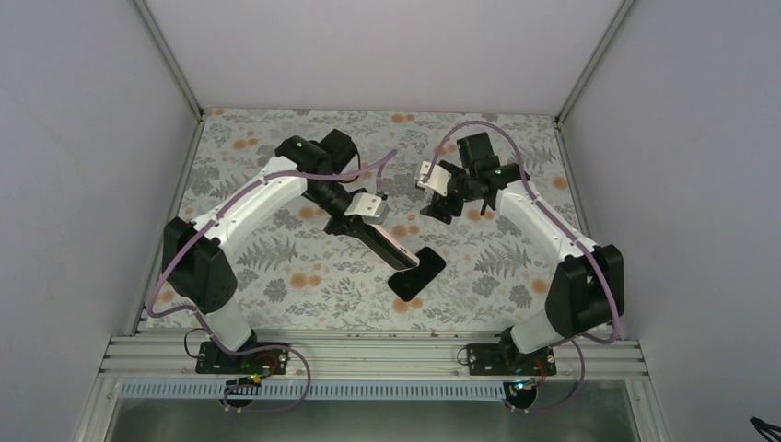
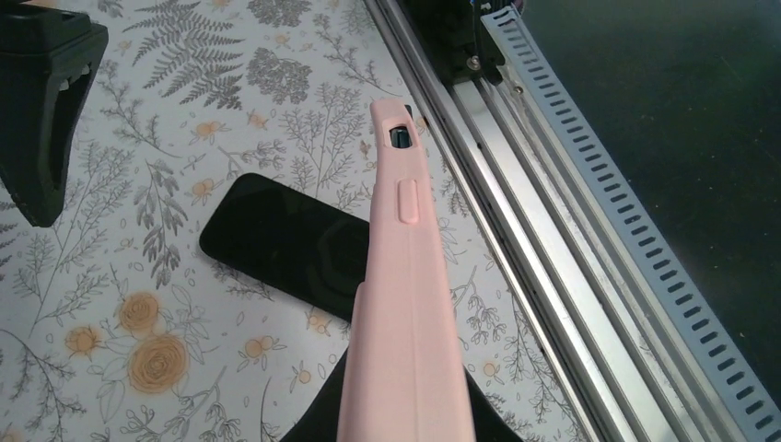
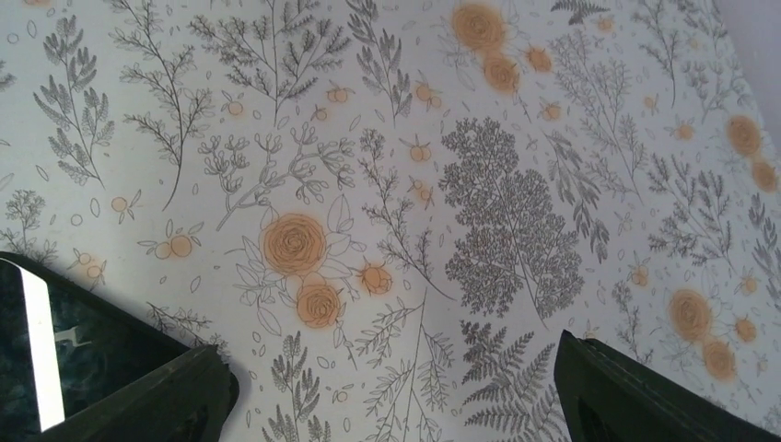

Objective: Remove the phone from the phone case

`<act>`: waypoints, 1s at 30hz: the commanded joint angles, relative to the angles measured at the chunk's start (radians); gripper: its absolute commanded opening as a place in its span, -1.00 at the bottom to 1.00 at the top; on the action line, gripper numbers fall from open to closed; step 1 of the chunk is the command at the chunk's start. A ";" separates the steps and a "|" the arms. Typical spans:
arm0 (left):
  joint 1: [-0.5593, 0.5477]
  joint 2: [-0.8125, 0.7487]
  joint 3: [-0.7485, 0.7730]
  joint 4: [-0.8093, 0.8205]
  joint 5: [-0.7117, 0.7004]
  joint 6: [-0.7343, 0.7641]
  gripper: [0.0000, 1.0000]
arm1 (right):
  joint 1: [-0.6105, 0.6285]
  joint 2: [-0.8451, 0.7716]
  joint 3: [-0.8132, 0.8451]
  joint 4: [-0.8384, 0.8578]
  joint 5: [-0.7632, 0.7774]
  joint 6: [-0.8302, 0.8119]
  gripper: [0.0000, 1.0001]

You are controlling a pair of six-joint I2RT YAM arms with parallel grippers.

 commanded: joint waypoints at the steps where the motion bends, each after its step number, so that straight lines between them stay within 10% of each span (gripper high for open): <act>1: 0.007 -0.020 0.009 0.013 0.079 0.007 -0.95 | 0.006 0.019 0.052 -0.069 -0.081 -0.033 0.80; 30: 0.019 0.001 -0.002 0.076 0.037 -0.015 -0.95 | 0.100 -0.232 -0.131 -0.370 -0.212 -0.028 0.79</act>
